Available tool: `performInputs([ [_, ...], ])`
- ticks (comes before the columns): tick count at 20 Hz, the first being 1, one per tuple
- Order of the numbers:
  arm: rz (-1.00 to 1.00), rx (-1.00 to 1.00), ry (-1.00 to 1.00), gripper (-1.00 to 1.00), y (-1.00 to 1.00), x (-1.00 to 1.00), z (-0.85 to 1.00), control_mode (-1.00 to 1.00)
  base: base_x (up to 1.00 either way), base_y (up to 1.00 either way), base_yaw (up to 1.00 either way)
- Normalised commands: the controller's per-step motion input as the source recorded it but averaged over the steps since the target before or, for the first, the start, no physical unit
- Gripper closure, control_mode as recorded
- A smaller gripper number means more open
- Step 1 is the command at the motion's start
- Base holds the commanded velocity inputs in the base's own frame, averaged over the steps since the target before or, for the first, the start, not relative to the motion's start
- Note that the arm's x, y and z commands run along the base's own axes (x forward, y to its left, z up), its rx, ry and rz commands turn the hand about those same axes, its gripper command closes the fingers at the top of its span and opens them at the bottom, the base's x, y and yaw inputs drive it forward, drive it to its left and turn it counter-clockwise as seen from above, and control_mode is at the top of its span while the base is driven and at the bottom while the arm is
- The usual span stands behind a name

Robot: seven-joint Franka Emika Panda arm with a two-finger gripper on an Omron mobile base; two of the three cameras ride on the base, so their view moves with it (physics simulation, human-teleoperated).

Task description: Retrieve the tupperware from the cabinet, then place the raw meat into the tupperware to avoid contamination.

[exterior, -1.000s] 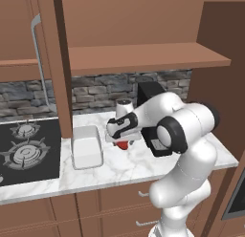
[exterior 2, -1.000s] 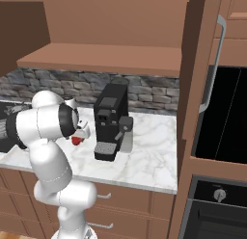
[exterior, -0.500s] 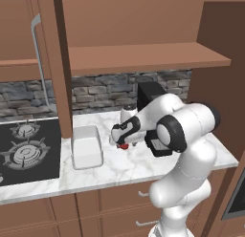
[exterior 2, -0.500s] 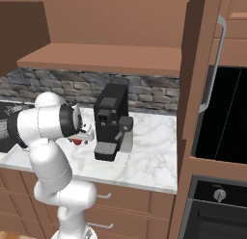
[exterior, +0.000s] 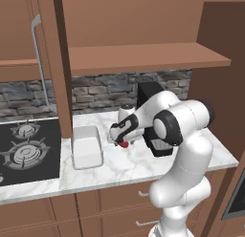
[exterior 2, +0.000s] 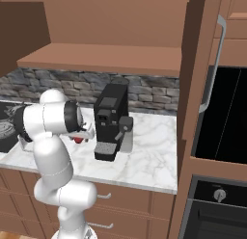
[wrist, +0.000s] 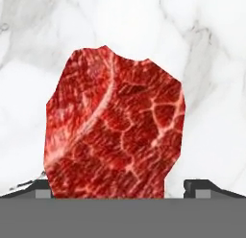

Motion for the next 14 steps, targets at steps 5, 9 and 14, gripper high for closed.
performInputs([
  [5,0.06,0.0,-0.03,-1.0,0.0,0.2,-0.11,-1.0,0.0,0.0,0.0],
  [9,0.08,0.01,-0.02,-1.0,0.05,0.05,-0.2,-1.0,0.0,0.0,0.0],
  [14,0.04,0.0,-0.02,1.0,0.17,0.0,-0.25,-1.0,0.0,0.0,0.0],
])
